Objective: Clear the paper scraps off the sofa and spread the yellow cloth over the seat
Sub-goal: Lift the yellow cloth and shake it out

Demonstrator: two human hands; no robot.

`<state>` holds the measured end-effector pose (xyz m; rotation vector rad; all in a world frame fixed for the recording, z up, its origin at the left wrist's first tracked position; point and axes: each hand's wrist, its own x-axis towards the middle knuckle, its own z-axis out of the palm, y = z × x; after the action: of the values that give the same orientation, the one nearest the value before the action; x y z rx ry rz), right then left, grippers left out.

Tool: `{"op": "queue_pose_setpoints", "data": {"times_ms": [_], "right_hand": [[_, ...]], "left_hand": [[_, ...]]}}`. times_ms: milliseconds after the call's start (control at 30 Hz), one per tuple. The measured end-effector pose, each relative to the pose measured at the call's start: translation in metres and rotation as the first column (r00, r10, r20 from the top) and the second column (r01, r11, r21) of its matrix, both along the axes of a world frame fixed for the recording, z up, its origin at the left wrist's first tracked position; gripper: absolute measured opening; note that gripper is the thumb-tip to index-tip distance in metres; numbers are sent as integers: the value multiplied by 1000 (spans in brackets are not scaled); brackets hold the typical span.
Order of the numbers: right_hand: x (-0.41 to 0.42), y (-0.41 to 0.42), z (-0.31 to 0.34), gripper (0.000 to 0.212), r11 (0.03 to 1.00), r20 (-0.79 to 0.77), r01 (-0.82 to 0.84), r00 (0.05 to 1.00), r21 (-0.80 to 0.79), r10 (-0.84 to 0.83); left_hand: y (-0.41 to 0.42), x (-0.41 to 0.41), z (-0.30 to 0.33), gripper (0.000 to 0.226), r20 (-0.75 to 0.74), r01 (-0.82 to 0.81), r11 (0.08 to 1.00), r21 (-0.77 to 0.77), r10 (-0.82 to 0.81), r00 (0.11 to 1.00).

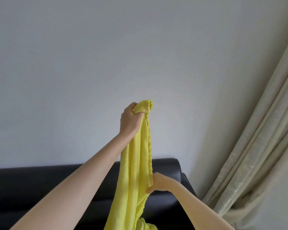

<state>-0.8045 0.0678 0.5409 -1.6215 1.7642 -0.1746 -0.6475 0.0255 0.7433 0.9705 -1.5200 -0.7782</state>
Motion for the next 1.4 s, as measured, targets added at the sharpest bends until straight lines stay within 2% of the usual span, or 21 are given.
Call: {"op": "queue_pose_setpoints", "data": {"times_ms": [67,133,200,267,300,367,433,500,567,700,800,867,933,1000,1033,1067,1133,1200,1300,1367,1400], "right_hand": [[-13,1,-13,37,997,28,76,997,23,-77],[-28,-1,-12,9,959,27,262,965,-111,-261],[-49,-8,0,25,781,158,553,833,-289,-531],[-67,-10,28,13,528,384,764,644,-371,-662],[-73,-9,46,5,446,450,800,596,-401,-665],[-79,-12,75,15,399,456,771,623,-496,-636],[-75,-12,94,26,364,376,678,688,-639,-621],[-67,-9,97,33,322,289,575,727,-752,-623],[-67,-7,82,35,317,222,532,720,-785,-658],[-69,6,34,31,399,136,637,623,-659,-770],[-77,15,8,21,449,133,807,529,-384,-838],[-84,17,-1,28,442,144,879,468,-179,-872],[-84,15,4,34,462,237,887,454,-24,-859],[-84,4,13,26,460,455,868,338,188,-824],[-88,-3,17,22,458,509,864,303,211,-806],[-87,-10,25,27,486,501,853,341,191,-795],[-80,-19,47,36,551,427,834,488,29,-761],[-60,-28,74,20,639,374,731,677,-239,-634],[-11,-44,106,13,802,157,320,947,-505,-279],[23,-47,122,16,842,3,52,998,-537,-60],[35,-49,127,18,847,-22,6,1000,-531,-21]], "left_hand": [[-5,10,-1,23,24,-51,999,4,51,998],[-13,24,-7,22,22,-148,989,27,148,989],[-24,43,-16,25,-35,-283,955,94,287,957],[-33,62,-28,26,-116,-368,907,204,395,911],[-35,69,-33,24,-142,-387,885,260,432,891],[-35,76,-42,19,-172,-410,844,345,487,856],[-32,76,-46,13,-220,-429,819,381,531,819],[-29,74,-44,10,-292,-446,814,372,559,776],[-28,76,-39,12,-368,-475,821,316,568,737],[-31,91,-28,16,-495,-522,814,256,574,652],[-34,107,-28,9,-521,-555,794,248,592,615],[-38,120,-35,11,-472,-563,779,276,620,627],[-48,137,-50,15,-280,-517,795,317,599,750],[-60,155,-71,29,103,-449,793,412,449,888],[-64,162,-80,41,256,-410,775,482,323,911],[-68,168,-90,47,372,-389,750,535,205,905],[-68,169,-106,46,609,-430,728,534,22,793],[-60,157,-109,58,728,-410,774,483,-94,679],[-40,115,-105,77,590,-77,867,492,-267,762],[-28,84,-102,89,552,92,887,452,-359,753],[-25,72,-101,96,562,133,886,445,-392,728]]}}
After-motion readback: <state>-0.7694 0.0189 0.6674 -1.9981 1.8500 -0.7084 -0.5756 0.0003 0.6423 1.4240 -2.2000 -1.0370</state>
